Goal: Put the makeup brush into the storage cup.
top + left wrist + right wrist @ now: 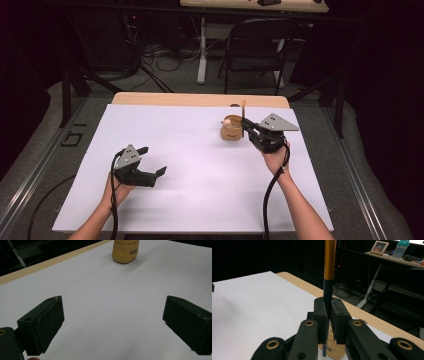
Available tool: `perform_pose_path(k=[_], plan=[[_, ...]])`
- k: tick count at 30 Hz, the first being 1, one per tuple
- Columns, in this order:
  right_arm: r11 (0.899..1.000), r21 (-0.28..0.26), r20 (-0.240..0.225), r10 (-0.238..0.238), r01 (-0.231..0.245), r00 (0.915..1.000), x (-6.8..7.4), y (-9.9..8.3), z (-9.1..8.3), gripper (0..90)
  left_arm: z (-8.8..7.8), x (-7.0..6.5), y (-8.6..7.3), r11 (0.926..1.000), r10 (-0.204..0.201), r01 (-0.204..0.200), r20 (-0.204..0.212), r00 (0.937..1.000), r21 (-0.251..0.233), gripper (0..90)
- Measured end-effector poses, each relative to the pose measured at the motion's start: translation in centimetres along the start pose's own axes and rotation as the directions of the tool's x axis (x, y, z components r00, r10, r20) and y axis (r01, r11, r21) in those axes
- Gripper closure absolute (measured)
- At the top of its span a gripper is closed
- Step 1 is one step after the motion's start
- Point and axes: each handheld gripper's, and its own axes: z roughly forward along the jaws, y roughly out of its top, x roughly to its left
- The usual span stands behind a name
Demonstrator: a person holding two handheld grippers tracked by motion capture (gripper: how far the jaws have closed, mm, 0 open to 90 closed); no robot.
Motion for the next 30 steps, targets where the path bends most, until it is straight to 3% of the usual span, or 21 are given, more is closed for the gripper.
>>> perform_pose_path(k=[16, 30], plan=[[1.000, -0.018, 0.003, -0.019, 0.019, 0.9998, -0.3, 1.2, 1.7, 84.0, -0.1, 0.0, 0.0, 1.0000, 0.004, -0.004, -0.005, 1.0000, -0.003, 4.0], [1.000, -0.010, 0.035, -0.016, 0.016, 0.9993, -1.7, 2.3, 3.4, 84.0, 0.0, -0.2, 0.0, 0.9999, 0.010, -0.010, 0.000, 1.0000, 0.003, 4.1]])
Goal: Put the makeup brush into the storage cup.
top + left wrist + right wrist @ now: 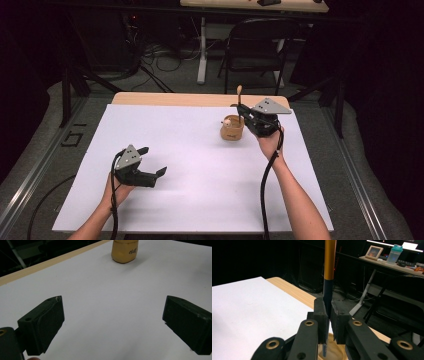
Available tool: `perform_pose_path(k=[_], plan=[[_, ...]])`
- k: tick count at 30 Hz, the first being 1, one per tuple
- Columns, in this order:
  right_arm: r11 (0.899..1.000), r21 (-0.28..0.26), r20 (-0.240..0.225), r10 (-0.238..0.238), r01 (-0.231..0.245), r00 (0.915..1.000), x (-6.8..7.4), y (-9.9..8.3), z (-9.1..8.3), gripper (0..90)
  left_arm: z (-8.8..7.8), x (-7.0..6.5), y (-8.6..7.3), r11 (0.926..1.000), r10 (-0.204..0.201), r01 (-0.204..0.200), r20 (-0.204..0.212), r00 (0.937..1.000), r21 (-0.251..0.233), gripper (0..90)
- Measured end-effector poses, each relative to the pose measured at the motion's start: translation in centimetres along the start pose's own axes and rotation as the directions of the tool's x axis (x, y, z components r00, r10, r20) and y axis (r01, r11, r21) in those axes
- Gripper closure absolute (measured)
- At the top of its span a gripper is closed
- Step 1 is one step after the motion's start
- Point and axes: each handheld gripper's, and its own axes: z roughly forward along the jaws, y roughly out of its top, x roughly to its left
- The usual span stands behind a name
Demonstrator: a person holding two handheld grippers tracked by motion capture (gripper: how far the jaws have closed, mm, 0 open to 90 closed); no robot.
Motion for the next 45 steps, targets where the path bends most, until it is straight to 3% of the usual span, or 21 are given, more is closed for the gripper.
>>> perform_pose_path(k=[14, 29, 45], plan=[[1.000, 0.021, 0.017, 0.011, -0.012, 0.9998, -0.4, 0.2, 1.8, 84.0, 0.0, 0.0, 0.0, 1.0000, 0.003, -0.003, 0.002, 1.0000, 0.003, 4.0], [0.996, 0.078, 0.043, 0.040, -0.043, 0.9983, -1.5, -0.9, 3.9, 84.0, 0.0, 0.0, 0.0, 1.0000, -0.002, 0.002, -0.001, 1.0000, -0.001, 4.0], [0.989, 0.138, 0.033, 0.045, -0.050, 0.9984, -1.5, -1.9, 5.5, 84.0, 0.0, 0.0, 0.0, 1.0000, 0.000, 0.000, -0.004, 1.0000, -0.005, 4.0]])
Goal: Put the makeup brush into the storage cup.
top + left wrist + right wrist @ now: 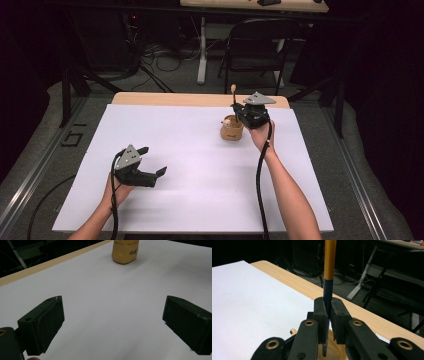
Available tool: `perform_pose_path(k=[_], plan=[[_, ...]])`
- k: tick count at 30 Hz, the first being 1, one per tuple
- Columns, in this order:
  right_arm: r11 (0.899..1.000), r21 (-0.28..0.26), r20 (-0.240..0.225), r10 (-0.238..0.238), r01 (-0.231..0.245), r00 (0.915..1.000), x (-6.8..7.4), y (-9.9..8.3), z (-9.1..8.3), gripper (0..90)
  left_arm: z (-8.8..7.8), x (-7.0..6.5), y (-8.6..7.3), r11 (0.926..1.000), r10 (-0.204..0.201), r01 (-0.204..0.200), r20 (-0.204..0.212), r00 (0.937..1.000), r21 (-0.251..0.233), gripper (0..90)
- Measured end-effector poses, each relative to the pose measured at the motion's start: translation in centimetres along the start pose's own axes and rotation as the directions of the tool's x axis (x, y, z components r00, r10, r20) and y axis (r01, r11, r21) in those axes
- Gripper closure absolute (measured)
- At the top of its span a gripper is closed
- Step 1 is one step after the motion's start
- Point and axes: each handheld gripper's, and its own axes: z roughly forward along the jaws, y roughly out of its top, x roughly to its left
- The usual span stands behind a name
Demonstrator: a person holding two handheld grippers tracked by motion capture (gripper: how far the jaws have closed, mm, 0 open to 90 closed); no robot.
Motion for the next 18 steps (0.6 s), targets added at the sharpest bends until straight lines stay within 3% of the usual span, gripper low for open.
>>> perform_pose_path(k=[18], plan=[[0.999, 0.039, 0.007, -0.009, 0.009, 0.9999, -0.24, -0.48, 0.72, 83.7, -0.09, -0.01, 0.06, 1.0000, 0.000, 0.000, -0.003, 1.0000, -0.007, 4.0]])
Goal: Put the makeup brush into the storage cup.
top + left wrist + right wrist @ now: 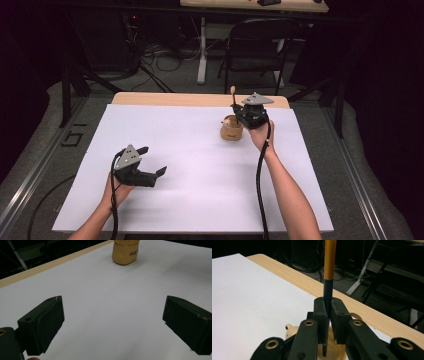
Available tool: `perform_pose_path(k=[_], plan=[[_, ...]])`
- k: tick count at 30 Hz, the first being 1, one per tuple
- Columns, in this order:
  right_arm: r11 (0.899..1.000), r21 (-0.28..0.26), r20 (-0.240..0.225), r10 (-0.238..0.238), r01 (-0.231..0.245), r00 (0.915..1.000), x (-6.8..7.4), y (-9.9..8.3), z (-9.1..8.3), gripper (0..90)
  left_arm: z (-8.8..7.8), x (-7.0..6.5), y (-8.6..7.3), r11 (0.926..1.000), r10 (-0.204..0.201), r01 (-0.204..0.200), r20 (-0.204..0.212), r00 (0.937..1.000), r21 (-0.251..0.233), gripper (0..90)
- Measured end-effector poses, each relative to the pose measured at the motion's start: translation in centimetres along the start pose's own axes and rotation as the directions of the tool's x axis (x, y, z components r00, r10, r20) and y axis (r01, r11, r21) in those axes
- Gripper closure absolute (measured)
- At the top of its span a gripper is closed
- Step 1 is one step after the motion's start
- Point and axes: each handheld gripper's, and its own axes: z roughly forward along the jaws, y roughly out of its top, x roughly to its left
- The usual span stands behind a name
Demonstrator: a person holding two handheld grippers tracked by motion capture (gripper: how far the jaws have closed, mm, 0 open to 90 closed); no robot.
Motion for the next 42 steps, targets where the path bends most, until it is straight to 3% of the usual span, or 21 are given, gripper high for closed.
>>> perform_pose_path(k=[8, 9, 10, 13, 14, 19, 26, 35, 42], plan=[[1.000, 0.010, -0.005, -0.003, 0.003, 1.0000, 0.0, -0.1, 0.1, 83.1, 0.0, 0.0, 0.0, 1.0000, 0.001, -0.001, -0.001, 1.0000, -0.001, 4.0], [1.000, 0.009, -0.006, 0.003, -0.003, 1.0000, 0.0, -0.1, 0.1, 78.1, -0.1, 0.0, 0.0, 1.0000, 0.002, -0.002, -0.002, 1.0000, 0.000, 4.0], [1.000, 0.012, -0.018, 0.018, -0.018, 0.9997, -0.1, -0.1, 0.1, 64.0, -0.1, 0.0, 0.0, 1.0000, 0.001, -0.001, -0.005, 1.0000, -0.001, 4.0], [0.998, 0.058, -0.055, 0.037, -0.034, 0.9978, -0.1, -0.3, 0.3, 45.2, -0.2, 0.0, 0.1, 0.9999, 0.006, -0.007, -0.013, 0.9999, -0.009, 4.0], [0.996, 0.072, -0.077, 0.048, -0.042, 0.9959, -0.1, -0.4, 0.3, 35.2, -0.2, 0.0, 0.1, 0.9999, 0.006, -0.006, -0.014, 0.9999, -0.013, 4.0], [0.995, 0.071, -0.098, 0.074, -0.067, 0.9925, -0.2, -0.5, -0.3, 16.1, -0.2, 0.1, 0.1, 0.9999, 0.003, -0.003, -0.016, 0.9999, -0.013, 4.0], [0.995, 0.090, -0.132, 0.060, -0.048, 0.9895, 0.2, -1.0, -1.2, 8.0, -0.4, 0.2, 0.1, 0.9996, -0.001, 0.000, -0.032, 0.9995, -0.028, 3.9], [0.998, 0.060, -0.147, 0.026, -0.017, 0.9887, 1.4, -1.9, -3.0, 2.1, -0.5, 0.1, 0.2, 0.9991, -0.001, -0.001, -0.031, 0.9995, -0.042, 3.6], [1.000, -0.001, -0.165, 0.023, -0.024, 0.9860, 2.3, -2.9, -5.0, 0.0, -0.6, 0.1, 0.1, 0.9990, -0.002, 0.001, -0.034, 0.9994, -0.044, 3.5]])
